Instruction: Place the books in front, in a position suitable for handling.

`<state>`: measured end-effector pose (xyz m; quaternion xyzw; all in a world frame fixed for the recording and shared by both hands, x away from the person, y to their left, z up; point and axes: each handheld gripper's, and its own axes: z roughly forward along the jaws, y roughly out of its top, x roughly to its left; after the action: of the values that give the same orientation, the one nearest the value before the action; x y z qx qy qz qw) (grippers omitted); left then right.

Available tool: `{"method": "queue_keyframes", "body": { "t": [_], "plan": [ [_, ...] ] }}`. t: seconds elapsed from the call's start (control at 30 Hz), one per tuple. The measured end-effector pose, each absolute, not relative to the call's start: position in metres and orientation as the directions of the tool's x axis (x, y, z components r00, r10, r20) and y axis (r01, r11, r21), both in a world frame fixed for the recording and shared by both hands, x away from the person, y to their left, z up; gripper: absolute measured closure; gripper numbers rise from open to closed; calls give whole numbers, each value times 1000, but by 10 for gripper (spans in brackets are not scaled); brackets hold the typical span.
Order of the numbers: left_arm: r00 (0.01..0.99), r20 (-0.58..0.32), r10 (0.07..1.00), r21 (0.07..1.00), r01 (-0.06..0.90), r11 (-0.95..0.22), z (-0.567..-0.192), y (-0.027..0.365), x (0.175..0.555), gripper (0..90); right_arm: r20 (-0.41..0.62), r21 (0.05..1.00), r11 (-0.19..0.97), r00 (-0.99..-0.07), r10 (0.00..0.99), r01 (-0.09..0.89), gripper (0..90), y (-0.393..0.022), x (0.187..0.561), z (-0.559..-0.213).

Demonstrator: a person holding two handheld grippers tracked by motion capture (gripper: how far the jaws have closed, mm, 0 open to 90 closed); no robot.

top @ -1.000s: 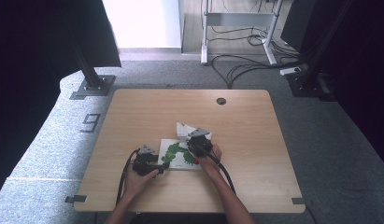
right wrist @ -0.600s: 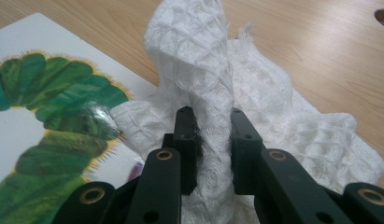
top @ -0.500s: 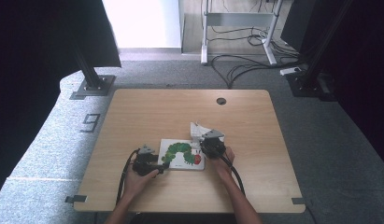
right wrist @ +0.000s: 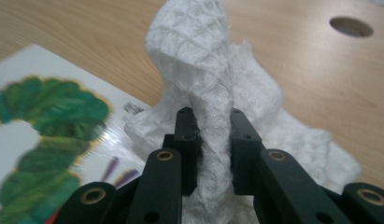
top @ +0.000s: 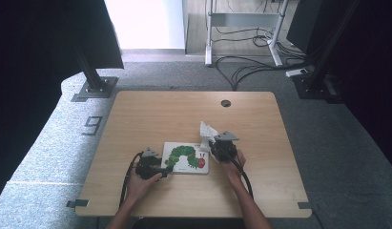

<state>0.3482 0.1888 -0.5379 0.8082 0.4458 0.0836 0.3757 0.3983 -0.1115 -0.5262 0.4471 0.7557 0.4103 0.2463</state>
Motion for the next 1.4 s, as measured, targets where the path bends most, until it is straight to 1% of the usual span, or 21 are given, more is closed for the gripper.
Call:
{"method": "queue_keyframes", "body": {
  "t": [0.07, 0.17, 0.3, 0.33, 0.4, 0.5, 0.73, 0.77, 0.83, 0.87, 1.0, 1.07, 1.27, 1.4],
  "plan": [
    [589, -198, 784, 681, 658, -322, -538, 188, 348, 322, 1, 847, 258, -486, 874, 465, 760, -110, 397, -523],
    [589, -198, 784, 680, 658, -323, -537, 187, 348, 322, 11, 868, 251, -523, 852, 428, 759, -98, 393, -512],
    [591, -196, 783, 680, 657, -325, -538, 185, 347, 321, 21, 875, 270, -588, 809, 403, 759, -76, 387, -503],
    [592, -194, 782, 682, 655, -326, -538, 185, 347, 321, 31, 876, 278, -621, 783, 395, 759, -63, 386, -502],
    [593, -195, 782, 681, 655, -327, -538, 184, 347, 320, 37, 875, 281, -634, 773, 393, 759, -56, 385, -502],
    [593, -195, 781, 683, 654, -326, -538, 183, 346, 320, 40, 871, 301, -667, 744, 389, 758, -36, 384, -506],
    [593, -197, 781, 685, 653, -323, -538, 183, 346, 320, 46, 849, 347, -709, 703, 398, 758, 5, 383, -520],
    [594, -194, 781, 686, 651, -325, -538, 183, 346, 321, 35, 838, 376, -727, 685, 395, 756, 18, 384, -524],
    [594, -193, 781, 686, 651, -325, -538, 183, 346, 321, 27, 830, 394, -735, 678, 394, 755, 22, 385, -526],
    [592, -194, 782, 686, 652, -324, -538, 183, 346, 322, -12, 809, 441, -740, 673, 389, 755, 34, 387, -533],
    [590, -197, 783, 688, 652, -319, -539, 183, 345, 322, -24, 809, 445, -734, 678, 385, 757, 37, 388, -536],
    [591, -195, 783, 688, 651, -320, -539, 183, 345, 322, -2, 807, 432, -729, 684, 403, 758, 34, 389, -537],
    [589, -192, 785, 689, 651, -319, -539, 183, 345, 324, 3, 803, 423, -713, 701, 419, 760, 24, 389, -537],
    [587, -195, 786, 688, 653, -317, -539, 183, 345, 325, -16, 803, 424, -695, 719, 420, 761, 12, 389, -538]
  ]
}}
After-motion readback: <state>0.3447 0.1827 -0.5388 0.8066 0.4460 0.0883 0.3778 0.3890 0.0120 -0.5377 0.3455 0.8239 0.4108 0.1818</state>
